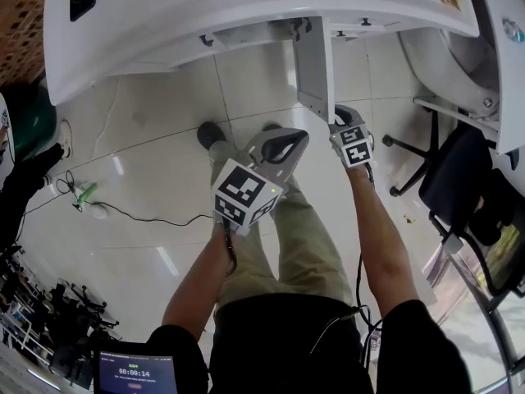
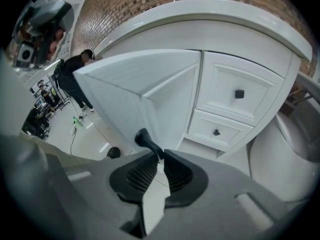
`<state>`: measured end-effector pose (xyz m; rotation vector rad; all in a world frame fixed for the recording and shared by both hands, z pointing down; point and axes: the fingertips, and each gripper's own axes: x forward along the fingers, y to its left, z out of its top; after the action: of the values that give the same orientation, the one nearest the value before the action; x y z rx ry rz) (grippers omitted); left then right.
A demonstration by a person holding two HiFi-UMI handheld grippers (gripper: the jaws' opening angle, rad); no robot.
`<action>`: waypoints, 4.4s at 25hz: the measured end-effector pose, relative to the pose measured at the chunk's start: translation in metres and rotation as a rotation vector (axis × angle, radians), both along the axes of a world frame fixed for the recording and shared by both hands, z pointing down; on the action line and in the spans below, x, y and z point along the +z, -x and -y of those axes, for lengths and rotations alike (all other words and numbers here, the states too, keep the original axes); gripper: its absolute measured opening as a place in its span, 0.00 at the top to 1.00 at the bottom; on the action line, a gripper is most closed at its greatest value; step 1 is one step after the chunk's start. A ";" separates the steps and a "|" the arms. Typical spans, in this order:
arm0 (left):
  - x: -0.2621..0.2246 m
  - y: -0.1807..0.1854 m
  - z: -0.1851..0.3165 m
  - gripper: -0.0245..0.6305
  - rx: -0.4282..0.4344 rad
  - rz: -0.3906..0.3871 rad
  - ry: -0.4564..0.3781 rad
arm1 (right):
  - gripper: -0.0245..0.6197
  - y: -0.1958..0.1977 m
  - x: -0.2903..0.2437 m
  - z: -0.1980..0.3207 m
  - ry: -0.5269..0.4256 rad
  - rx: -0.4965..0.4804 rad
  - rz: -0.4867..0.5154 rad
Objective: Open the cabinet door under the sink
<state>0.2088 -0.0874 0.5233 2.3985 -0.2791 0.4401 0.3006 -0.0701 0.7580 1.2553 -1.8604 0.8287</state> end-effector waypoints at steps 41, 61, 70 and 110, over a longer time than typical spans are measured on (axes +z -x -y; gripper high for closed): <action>-0.030 0.124 -0.137 0.94 -0.101 -0.007 -0.099 | 0.97 0.055 -0.061 -0.142 -0.128 0.095 0.065; -0.208 0.318 -0.468 0.94 -0.301 -0.013 -0.232 | 0.97 0.252 -0.413 -0.396 -0.589 -0.228 0.097; -0.248 0.329 -0.528 0.94 -0.355 -0.047 -0.267 | 0.97 0.308 -0.473 -0.454 -0.648 -0.325 0.199; -0.292 0.235 -0.754 0.94 0.123 -0.113 -0.316 | 0.97 0.288 -0.511 -0.747 -0.682 -0.015 0.184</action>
<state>-0.0257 0.6668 0.2315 2.7497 -0.1602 0.3328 0.0126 0.6765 0.2467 1.5982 -2.4087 0.2988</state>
